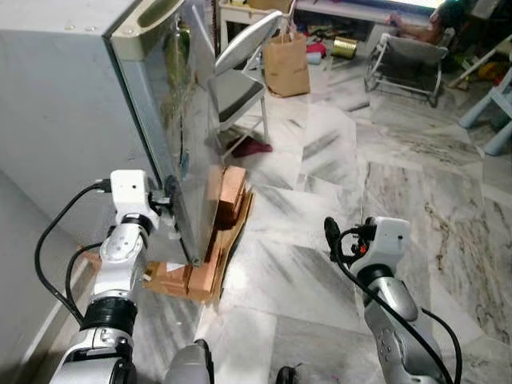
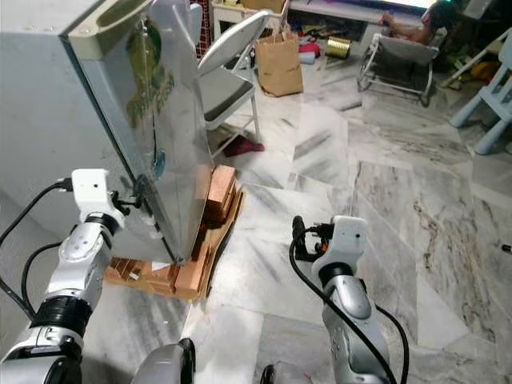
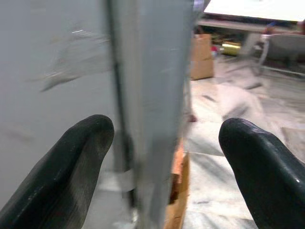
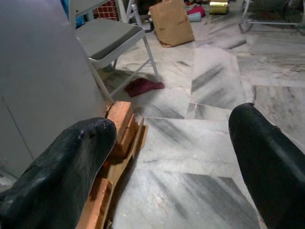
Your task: Restocking fridge
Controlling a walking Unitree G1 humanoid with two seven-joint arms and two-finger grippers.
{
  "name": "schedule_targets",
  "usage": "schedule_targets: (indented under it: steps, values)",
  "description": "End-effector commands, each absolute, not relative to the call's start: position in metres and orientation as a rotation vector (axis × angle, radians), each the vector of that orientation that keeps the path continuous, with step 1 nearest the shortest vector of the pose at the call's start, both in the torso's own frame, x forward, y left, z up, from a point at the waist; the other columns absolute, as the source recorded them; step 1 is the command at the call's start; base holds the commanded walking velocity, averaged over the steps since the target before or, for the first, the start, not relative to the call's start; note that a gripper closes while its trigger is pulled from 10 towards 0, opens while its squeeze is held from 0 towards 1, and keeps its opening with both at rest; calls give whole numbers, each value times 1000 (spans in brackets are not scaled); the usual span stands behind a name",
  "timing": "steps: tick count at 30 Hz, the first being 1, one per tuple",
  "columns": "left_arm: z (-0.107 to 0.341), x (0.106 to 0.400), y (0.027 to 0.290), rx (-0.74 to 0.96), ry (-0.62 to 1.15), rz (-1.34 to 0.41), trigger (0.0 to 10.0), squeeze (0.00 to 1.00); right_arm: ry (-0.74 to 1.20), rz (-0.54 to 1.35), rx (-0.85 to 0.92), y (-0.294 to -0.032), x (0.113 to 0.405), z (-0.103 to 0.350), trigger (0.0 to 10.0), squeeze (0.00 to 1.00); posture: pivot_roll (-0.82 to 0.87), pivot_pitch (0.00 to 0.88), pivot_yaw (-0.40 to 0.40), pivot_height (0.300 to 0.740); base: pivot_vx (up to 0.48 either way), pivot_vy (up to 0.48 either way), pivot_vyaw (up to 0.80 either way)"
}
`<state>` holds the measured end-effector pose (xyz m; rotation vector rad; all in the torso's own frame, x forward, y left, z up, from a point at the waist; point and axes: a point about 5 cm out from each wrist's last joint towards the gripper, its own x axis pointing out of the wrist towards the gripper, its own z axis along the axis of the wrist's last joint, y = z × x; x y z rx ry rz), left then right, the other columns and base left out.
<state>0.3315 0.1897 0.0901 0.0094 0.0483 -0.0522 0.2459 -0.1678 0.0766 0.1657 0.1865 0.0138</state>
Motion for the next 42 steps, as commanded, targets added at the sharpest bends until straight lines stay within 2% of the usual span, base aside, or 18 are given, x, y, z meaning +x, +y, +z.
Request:
schedule_targets:
  steps: [1,18,25,26,27,28,29,30,31,34,35,36,37,40,42]
  values:
    - [90,333,187,15,48,-69,10000,0,184,1,156,-173,244,79,10000,0,-14,127,-48,740,0,0,0]
    - [107,358,197,36,46,-5,10000,0,198,-15,139,-181,230,81,10000,0,-57,141,-42,740,0,0,0]
    - [119,368,181,40,16,-84,10000,0,233,10,142,-182,227,76,10000,0,-52,137,-43,740,0,0,0]
    - [123,370,173,49,-3,-119,10000,0,251,15,140,-183,225,73,10000,0,-50,136,-43,740,0,0,0]
    - [135,372,139,92,-68,-284,10000,0,301,11,125,-188,219,64,10000,0,-40,130,-39,740,0,0,0]
    - [140,371,125,110,-93,-355,10000,0,319,6,120,-190,217,60,10000,0,-40,130,-39,740,0,0,0]
    - [147,367,91,121,-133,-514,10000,0,357,-1,118,-193,213,53,10000,0,-34,124,-34,740,0,0,0]
    - [147,367,91,121,-133,-514,10000,0,357,-1,118,-193,213,53,10000,0,-34,124,-34,740,0,0,0]
    - [156,355,49,114,-178,-692,10000,0,383,4,115,-195,209,48,10000,0,-31,121,-30,740,0,0,0]
    - [167,333,0,38,-220,-873,10000,0,403,23,123,-193,206,45,10000,0,-34,115,-21,740,0,0,0]
    - [167,333,0,38,-220,-873,10000,0,403,23,123,-193,206,45,10000,0,-34,115,-21,740,0,0,0]
    - [173,314,-28,-16,-239,-997,10000,0,407,37,132,-190,205,44,10000,0,-40,112,-14,740,0,0,0]
    - [176,307,-38,-33,-249,-1042,10000,0,407,43,137,-188,205,44,10000,0,-42,112,-13,740,0,0,0]
    - [179,306,-46,-35,-259,-1055,10000,0,399,54,153,-186,205,45,10000,0,-50,109,-8,740,0,0,0]
    - [178,317,-36,-21,-253,-999,10000,0,399,58,155,-185,204,45,10000,0,-51,106,-5,740,0,0,0]
